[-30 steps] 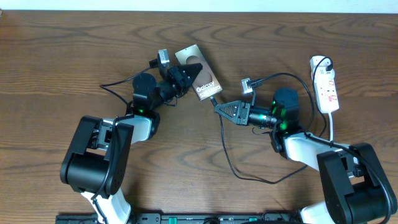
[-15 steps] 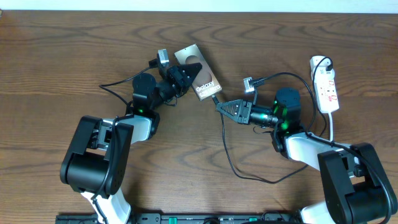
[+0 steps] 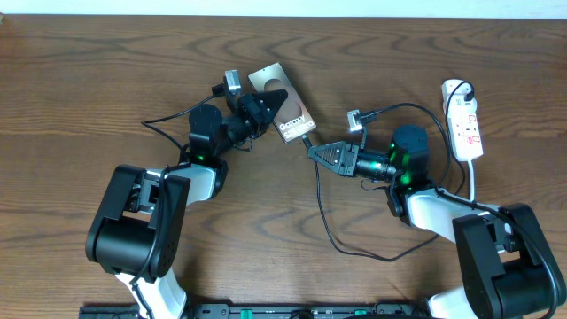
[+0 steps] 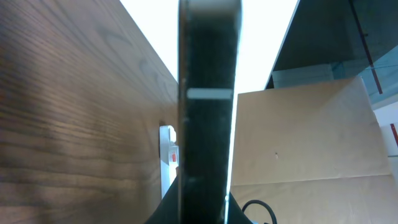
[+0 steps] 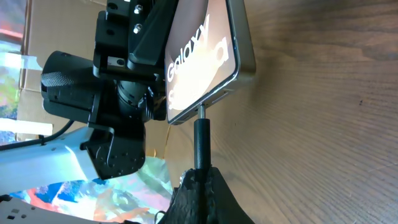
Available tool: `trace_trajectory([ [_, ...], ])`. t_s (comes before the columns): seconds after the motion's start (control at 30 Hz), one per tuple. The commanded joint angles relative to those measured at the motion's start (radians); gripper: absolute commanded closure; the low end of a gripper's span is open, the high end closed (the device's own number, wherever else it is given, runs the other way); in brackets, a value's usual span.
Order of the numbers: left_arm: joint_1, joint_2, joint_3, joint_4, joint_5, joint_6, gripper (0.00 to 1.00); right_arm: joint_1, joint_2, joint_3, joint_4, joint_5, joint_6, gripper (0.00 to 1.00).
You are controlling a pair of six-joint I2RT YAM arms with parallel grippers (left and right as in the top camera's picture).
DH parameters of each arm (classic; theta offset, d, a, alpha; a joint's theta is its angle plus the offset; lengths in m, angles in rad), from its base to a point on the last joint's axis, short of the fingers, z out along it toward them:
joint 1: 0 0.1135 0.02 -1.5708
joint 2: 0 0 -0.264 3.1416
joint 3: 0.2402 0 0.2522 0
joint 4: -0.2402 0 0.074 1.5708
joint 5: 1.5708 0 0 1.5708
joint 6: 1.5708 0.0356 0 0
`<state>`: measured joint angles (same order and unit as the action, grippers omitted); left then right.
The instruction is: Plug charger to phone and switch on socket
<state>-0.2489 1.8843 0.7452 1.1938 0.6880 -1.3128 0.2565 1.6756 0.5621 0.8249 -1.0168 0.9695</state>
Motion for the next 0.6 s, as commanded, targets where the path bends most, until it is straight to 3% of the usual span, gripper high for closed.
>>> trace_trajectory([
  [0.0,-0.008,-0.014,0.013,0.019,0.006,-0.006,0.93,-0.006,0.0,0.016,0.005,0.012,0.007,0.99],
  [0.57,-0.008,-0.014,0.013,0.024,0.018,-0.026,0.93,0.019,0.0,0.016,0.001,0.069,0.006,0.99],
])
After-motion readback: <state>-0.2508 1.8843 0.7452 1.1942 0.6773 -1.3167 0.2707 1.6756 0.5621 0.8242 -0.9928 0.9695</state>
